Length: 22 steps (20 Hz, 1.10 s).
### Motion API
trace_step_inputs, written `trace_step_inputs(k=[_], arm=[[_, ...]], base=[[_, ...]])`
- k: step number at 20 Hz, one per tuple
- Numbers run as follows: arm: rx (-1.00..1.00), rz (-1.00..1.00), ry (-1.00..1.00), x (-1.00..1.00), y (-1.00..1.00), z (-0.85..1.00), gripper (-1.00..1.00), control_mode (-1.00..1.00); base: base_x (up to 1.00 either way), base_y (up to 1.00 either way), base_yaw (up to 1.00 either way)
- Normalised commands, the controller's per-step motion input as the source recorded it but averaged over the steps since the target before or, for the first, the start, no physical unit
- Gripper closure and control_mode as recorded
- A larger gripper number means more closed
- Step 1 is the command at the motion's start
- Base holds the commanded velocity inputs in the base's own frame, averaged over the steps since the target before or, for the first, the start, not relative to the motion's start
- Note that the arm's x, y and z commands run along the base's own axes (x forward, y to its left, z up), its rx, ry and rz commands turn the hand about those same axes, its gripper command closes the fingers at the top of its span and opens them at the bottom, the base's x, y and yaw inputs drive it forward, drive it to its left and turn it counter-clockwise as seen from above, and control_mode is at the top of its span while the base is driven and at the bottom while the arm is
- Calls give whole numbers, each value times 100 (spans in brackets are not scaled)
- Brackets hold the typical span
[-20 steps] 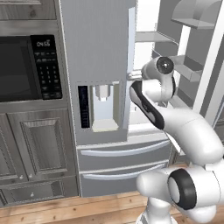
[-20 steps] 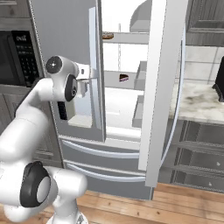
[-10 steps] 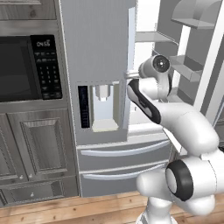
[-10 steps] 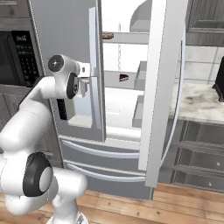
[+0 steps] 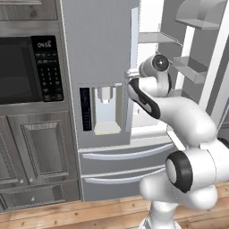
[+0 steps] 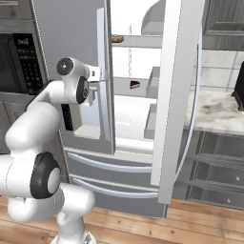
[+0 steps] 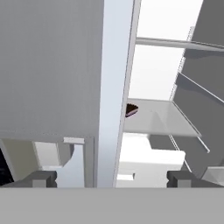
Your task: Take the donut and cake from the fridge and place them on the empty tray on the dining counter.
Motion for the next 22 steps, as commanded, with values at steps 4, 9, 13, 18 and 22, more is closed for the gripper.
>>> trace_step_inputs(k=[4, 9, 13, 18, 22], arm=[[1, 0, 0, 26, 0, 0, -100, -100], [1, -1, 0, 26, 0, 0, -100, -100], [1, -3, 0, 18, 0, 0, -100, -100], [1, -4, 0, 17, 0, 0, -100, -100], [1, -1, 0, 27, 0, 0, -100, -100]], base=[[0, 0, 0], [0, 0, 0], [0, 0, 0], [0, 0, 0], [0, 0, 0]])
